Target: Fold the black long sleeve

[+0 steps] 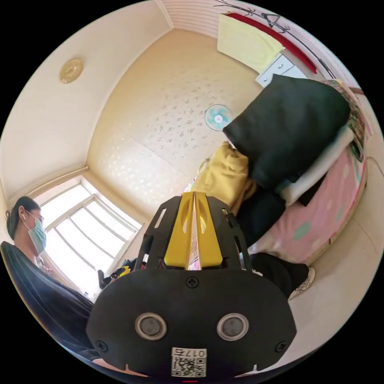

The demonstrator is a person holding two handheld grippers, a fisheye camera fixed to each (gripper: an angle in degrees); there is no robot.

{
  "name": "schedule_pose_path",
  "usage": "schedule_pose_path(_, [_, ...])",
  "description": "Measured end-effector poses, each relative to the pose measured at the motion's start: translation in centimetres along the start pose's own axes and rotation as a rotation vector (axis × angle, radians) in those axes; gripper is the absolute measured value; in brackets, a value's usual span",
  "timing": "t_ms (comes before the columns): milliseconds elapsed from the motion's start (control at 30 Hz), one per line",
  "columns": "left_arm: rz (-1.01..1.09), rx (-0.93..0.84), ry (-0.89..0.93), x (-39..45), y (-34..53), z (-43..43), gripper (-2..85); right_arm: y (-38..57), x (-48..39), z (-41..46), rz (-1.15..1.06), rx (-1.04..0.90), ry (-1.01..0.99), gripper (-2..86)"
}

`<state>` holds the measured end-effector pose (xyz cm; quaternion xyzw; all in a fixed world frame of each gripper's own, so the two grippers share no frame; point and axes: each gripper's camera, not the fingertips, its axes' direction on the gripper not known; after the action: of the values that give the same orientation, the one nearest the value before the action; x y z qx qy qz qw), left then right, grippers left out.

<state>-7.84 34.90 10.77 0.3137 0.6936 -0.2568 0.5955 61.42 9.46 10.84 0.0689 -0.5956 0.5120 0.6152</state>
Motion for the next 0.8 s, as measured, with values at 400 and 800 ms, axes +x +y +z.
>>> schedule_pose_path(400, [-0.276, -0.066, -0.405, -9.8, -5.0, 0.0, 7.1, 5.7, -4.6, 11.3, -0.161, -0.195, -0.174, 0.6])
schedule_pose_path(800, [0.166, 0.087, 0.835, 19.2, -7.1, -0.6, 5.0, 8.2, -7.6, 14.5, -0.353, -0.375, -0.213, 3.2])
